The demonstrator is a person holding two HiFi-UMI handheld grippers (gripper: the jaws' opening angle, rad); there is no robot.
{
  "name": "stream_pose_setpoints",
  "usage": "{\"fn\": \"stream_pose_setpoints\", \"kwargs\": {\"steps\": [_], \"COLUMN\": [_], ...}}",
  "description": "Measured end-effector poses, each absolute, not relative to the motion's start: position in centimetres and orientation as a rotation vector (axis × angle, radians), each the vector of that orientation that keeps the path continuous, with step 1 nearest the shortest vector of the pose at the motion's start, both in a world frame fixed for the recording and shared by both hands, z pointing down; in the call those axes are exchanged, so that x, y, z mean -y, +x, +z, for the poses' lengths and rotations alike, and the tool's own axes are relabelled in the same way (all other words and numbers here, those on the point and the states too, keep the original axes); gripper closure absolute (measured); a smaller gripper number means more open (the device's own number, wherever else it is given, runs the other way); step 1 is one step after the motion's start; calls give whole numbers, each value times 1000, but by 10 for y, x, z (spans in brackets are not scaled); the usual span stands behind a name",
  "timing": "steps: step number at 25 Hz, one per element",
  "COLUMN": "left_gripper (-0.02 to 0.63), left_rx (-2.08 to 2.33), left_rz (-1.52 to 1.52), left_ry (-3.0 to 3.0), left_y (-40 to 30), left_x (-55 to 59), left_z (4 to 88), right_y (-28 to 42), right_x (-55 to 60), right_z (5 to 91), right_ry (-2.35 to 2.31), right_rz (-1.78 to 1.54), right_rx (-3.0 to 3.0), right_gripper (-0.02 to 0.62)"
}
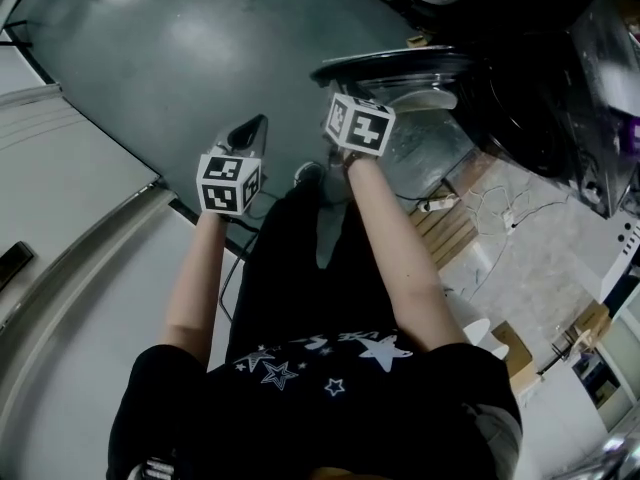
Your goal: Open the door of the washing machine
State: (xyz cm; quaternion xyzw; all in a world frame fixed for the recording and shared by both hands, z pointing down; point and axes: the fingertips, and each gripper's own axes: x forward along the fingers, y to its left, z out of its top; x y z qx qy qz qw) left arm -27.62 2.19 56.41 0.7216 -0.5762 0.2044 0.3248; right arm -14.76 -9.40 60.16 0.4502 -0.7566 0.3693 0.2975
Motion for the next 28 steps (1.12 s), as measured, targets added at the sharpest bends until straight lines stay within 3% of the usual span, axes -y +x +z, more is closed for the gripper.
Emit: {"fn": "stream_pose_setpoints", "kwargs": {"steps": [13,28], "left_gripper": [595,595], "left_rx": [1371,1247], "left_rz": [607,635], "left_ry": [2072,2262], "left_y": [-237,-130], "left_x": [9,29], "left_z": [506,456], "right_y": [-77,73], "right_x": [109,70], "right_z": [492,451], "right_ry": [1259,1429], "right_rz": [595,568], "right_rx": [2140,2101], "right_gripper": [577,591]}}
